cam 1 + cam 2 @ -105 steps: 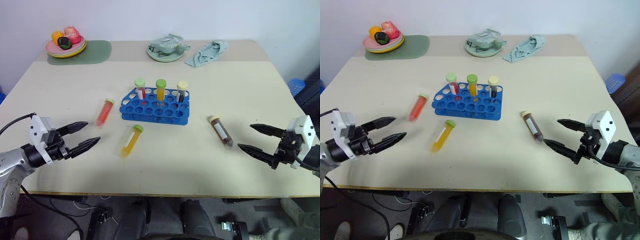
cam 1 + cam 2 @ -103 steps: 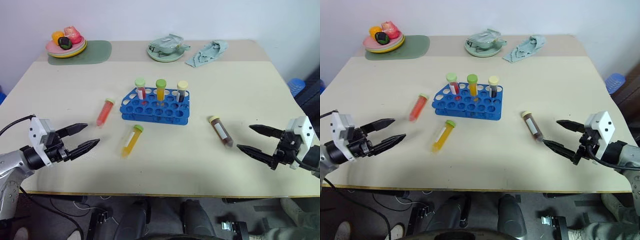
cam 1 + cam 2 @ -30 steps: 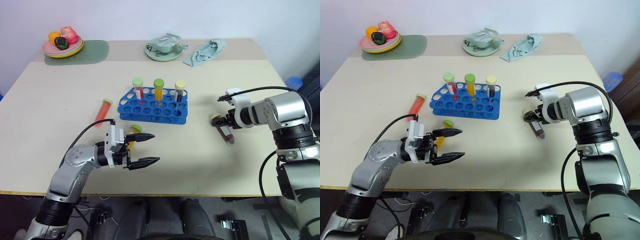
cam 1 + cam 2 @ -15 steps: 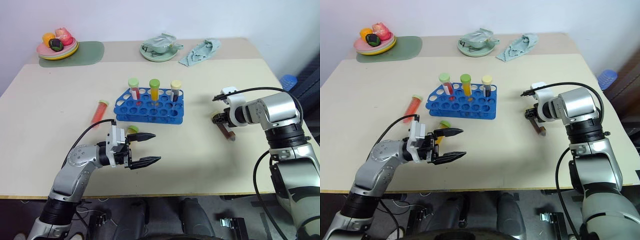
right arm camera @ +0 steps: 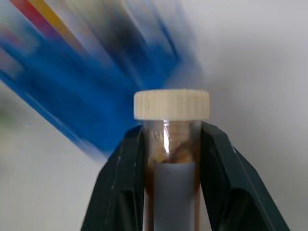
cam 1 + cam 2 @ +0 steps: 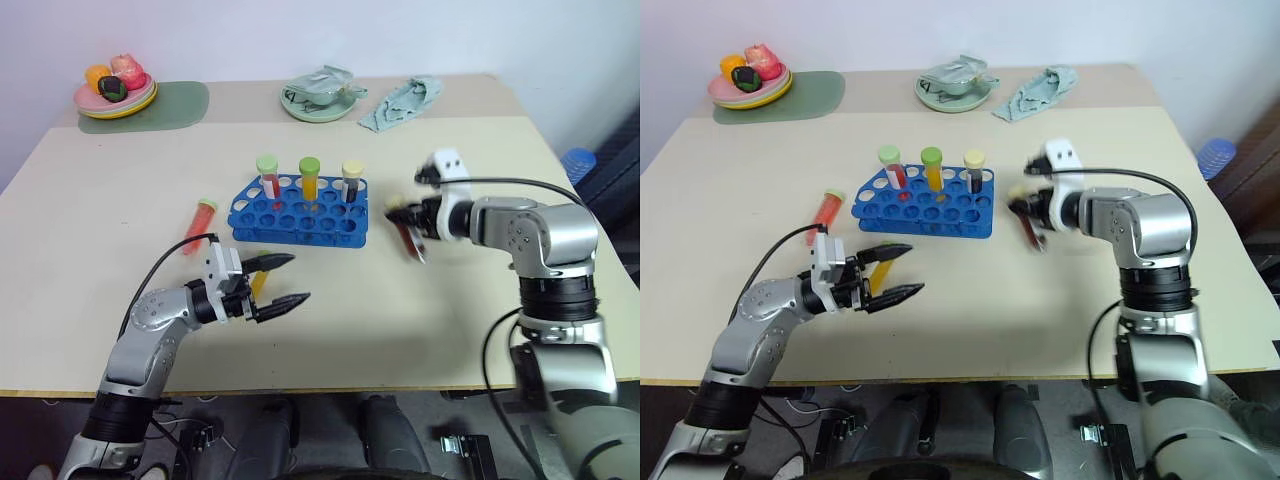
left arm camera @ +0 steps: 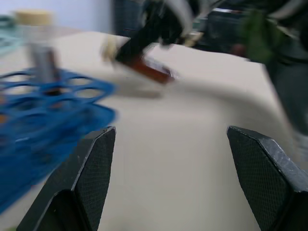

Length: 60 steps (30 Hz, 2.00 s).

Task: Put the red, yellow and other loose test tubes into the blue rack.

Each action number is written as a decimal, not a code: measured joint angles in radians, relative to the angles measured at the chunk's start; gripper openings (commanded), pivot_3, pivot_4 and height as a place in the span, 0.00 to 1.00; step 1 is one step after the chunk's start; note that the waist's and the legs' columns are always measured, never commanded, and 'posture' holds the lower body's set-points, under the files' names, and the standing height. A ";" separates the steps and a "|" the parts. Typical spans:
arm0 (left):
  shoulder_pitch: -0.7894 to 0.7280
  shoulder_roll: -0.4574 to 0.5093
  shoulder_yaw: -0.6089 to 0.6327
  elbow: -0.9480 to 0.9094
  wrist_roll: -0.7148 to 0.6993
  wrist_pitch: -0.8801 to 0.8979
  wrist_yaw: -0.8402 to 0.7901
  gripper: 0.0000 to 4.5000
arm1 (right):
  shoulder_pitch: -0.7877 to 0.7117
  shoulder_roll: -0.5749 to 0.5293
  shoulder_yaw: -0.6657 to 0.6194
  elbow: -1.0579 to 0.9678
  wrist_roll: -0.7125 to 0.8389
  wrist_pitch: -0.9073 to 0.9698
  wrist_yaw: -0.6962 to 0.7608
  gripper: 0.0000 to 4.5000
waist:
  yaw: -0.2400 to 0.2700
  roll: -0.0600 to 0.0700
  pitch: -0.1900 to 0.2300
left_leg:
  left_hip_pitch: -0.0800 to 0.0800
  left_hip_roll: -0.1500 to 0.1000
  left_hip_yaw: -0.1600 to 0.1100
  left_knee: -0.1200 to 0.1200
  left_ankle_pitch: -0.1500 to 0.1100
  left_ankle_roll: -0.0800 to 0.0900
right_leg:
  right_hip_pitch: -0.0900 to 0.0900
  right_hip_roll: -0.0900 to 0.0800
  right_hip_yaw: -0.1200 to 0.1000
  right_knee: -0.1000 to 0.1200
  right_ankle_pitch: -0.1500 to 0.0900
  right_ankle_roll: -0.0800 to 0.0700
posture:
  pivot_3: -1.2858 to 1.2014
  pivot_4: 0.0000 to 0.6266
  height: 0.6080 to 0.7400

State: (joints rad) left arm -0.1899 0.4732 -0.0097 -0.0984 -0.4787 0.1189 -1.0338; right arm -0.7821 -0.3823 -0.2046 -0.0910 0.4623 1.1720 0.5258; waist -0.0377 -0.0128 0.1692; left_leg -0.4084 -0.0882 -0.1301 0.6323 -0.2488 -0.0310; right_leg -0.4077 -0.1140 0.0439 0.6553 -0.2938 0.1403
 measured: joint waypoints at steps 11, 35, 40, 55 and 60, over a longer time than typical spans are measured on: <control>-0.054 -0.013 0.026 0.058 0.021 -0.002 0.069 0.84 | 0.202 0.206 -0.005 -0.022 0.097 -0.585 0.184 0.26 | -0.003 0.000 0.000 | 0.000 0.000 0.000 0.000 0.001 -0.001 | -0.001 0.000 0.000 0.002 0.000 0.000 | 0.52 0.24 1.00; -0.019 0.035 0.092 -0.077 -0.014 0.098 0.170 0.84 | 0.150 0.372 0.064 0.663 -0.067 -1.456 0.279 0.26 | -0.010 0.000 0.000 | 0.001 0.000 0.000 0.000 0.005 -0.008 | -0.002 0.000 0.000 0.006 0.000 0.000 | 0.52 0.24 1.00; -0.013 0.039 0.106 -0.091 -0.015 0.112 0.171 0.84 | 0.140 0.371 0.064 0.749 -0.095 -1.550 0.287 0.26 | -0.010 0.000 0.000 | 0.002 0.000 0.000 0.000 0.005 -0.008 | -0.002 0.000 0.000 0.007 0.000 0.000 | 0.52 0.24 1.00; 0.000 -0.031 0.151 -0.204 -0.111 0.230 0.332 0.84 | 0.167 0.337 0.063 0.764 -0.145 -1.767 0.227 0.84 | -0.008 0.000 0.000 | 0.002 0.000 0.000 0.000 0.005 -0.009 | -0.002 0.000 0.000 0.007 0.000 0.000 | 0.52 0.24 1.00; 0.051 -0.035 0.173 -0.350 -0.154 0.389 0.504 0.84 | 0.317 0.186 0.106 0.422 -0.124 -1.527 0.231 0.84 | -0.002 0.000 0.000 | 0.002 0.000 -0.001 0.000 0.005 -0.009 | -0.001 0.000 0.000 0.007 0.000 0.000 | 0.52 0.24 1.00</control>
State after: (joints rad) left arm -0.1387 0.4386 0.1633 -0.4488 -0.6327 0.5075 -0.5297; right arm -0.4650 -0.1963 -0.0990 0.3307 0.3385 -0.3547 0.7570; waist -0.0399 -0.0123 0.1692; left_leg -0.4069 -0.0885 -0.1311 0.6325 -0.2437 -0.0398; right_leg -0.4092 -0.1139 0.0440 0.6623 -0.2940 0.1402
